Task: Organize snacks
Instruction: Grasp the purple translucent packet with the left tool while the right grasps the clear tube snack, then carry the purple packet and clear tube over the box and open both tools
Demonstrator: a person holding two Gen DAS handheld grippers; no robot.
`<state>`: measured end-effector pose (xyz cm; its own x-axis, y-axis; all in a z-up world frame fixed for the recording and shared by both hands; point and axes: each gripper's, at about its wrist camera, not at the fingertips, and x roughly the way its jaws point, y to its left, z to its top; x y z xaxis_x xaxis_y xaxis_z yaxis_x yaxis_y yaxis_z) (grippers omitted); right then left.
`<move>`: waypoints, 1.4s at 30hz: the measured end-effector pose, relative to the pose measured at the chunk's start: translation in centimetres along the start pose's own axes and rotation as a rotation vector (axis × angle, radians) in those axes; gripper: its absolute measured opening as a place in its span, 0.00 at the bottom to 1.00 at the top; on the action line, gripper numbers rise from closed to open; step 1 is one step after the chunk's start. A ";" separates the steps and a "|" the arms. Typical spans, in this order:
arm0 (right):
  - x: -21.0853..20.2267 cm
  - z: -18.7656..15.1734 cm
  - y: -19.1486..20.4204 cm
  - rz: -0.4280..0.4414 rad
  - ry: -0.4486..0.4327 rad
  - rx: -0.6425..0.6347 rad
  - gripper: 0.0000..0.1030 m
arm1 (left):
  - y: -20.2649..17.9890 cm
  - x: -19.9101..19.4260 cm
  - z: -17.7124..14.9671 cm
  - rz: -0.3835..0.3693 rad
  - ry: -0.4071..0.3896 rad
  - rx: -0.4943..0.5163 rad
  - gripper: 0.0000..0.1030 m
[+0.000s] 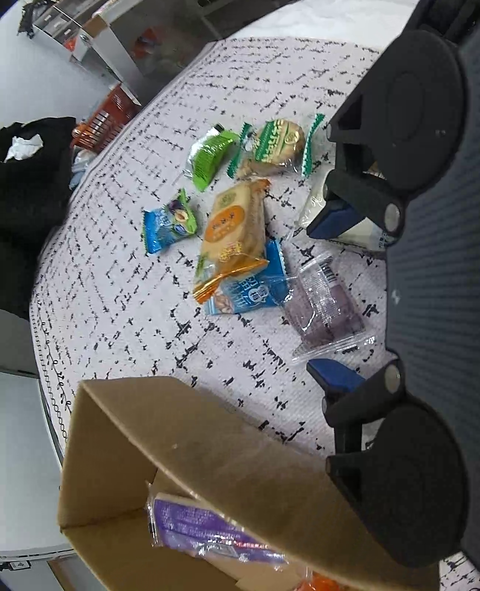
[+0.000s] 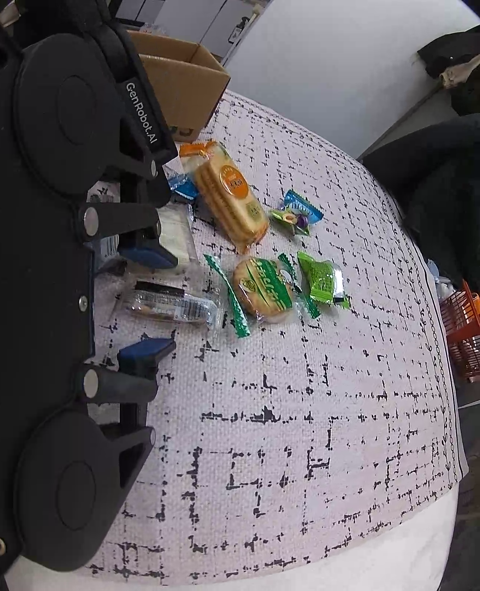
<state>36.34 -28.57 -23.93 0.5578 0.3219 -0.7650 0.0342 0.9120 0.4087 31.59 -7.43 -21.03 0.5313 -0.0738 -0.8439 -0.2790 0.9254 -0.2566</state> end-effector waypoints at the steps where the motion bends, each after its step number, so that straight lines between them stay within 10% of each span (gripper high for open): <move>1: 0.1 0.1 0.0 -0.003 -0.001 -0.005 0.36 | -0.1 0.1 0.0 0.007 -0.002 0.002 0.69; 16: -0.9 -0.3 0.4 -0.009 0.001 -0.025 0.19 | 0.8 -0.3 -0.2 0.003 0.012 -0.029 0.41; 42: -8.1 -0.9 6.1 0.007 -0.094 -0.065 0.19 | 1.9 -10.0 0.9 -0.153 -0.163 -0.038 0.39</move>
<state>31.29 -25.34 -15.67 0.6330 0.3058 -0.7112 -0.0216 0.9253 0.3786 26.46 -4.59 -12.70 0.6915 -0.1484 -0.7070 -0.2131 0.8932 -0.3959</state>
